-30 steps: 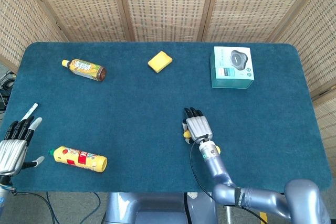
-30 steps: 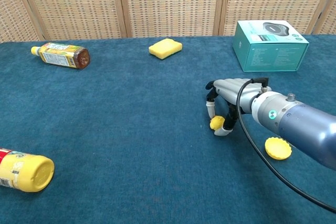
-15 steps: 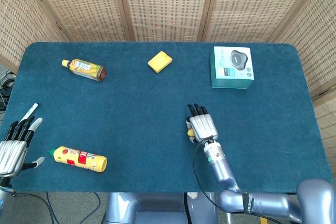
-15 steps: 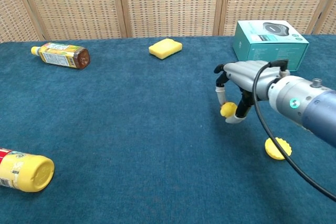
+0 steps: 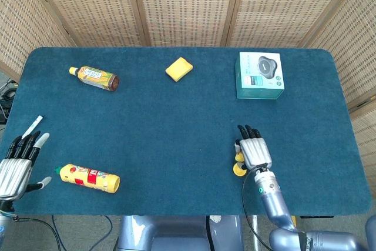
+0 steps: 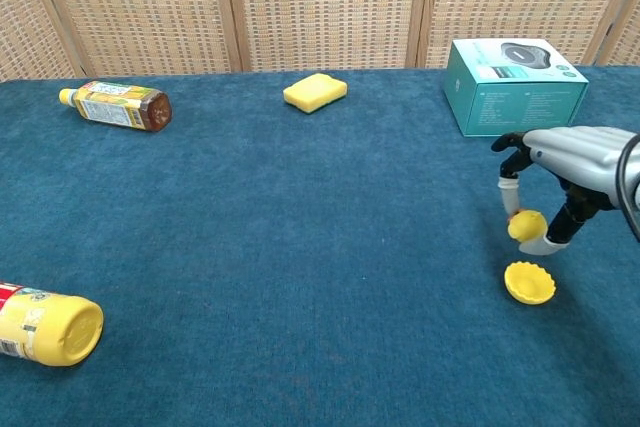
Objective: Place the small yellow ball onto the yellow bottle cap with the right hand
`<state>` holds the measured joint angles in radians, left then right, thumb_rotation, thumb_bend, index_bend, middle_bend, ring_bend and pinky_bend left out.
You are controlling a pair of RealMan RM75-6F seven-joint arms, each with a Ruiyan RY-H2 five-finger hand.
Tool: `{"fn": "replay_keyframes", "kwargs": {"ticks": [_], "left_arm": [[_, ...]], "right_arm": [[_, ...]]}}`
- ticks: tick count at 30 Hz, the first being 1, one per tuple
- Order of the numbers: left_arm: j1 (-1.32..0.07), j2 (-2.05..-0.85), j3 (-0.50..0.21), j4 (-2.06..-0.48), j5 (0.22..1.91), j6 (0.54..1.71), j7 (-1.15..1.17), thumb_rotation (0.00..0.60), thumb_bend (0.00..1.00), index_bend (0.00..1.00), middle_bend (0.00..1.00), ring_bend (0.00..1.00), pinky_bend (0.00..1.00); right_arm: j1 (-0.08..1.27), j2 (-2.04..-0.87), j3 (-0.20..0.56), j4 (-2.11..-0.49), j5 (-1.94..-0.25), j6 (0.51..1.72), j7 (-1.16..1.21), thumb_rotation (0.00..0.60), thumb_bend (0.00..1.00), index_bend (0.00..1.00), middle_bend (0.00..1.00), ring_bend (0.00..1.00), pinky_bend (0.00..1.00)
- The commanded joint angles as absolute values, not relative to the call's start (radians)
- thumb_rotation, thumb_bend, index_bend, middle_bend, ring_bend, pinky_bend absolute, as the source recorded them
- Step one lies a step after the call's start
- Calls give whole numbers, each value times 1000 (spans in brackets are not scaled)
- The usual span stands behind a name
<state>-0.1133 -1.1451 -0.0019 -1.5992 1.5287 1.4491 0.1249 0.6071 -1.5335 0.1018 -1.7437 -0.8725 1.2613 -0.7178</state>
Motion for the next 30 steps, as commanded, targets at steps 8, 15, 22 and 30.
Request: {"fn": "replay_keyframes", "kwargs": {"ticks": [8, 15, 22, 30], "left_arm": [[-115, -1145, 1, -1602, 1535, 1446, 123, 600, 141, 0, 0, 0, 0], [-114, -1145, 2, -1603, 1538, 1449, 128, 600, 142, 0, 0, 0, 0], [-111, -1142, 1, -1606, 1538, 1454, 124, 600, 142, 0, 0, 0, 0], [-111, -1141, -1, -1605, 1536, 1455, 120, 600, 140, 0, 0, 0, 0]], "right_arm": [[552, -1493, 45, -1781, -950, 1288, -678, 600, 173, 545, 61, 0, 116], [544, -1515, 31, -1776, -961, 1274, -682, 600, 171, 545, 60, 0, 116], [540, -1538, 29, -1756, -954, 1261, -692, 600, 170, 545, 61, 0, 117], [537, -1546, 43, -1728, -939, 1247, -691, 600, 168, 545, 61, 0, 116]]}}
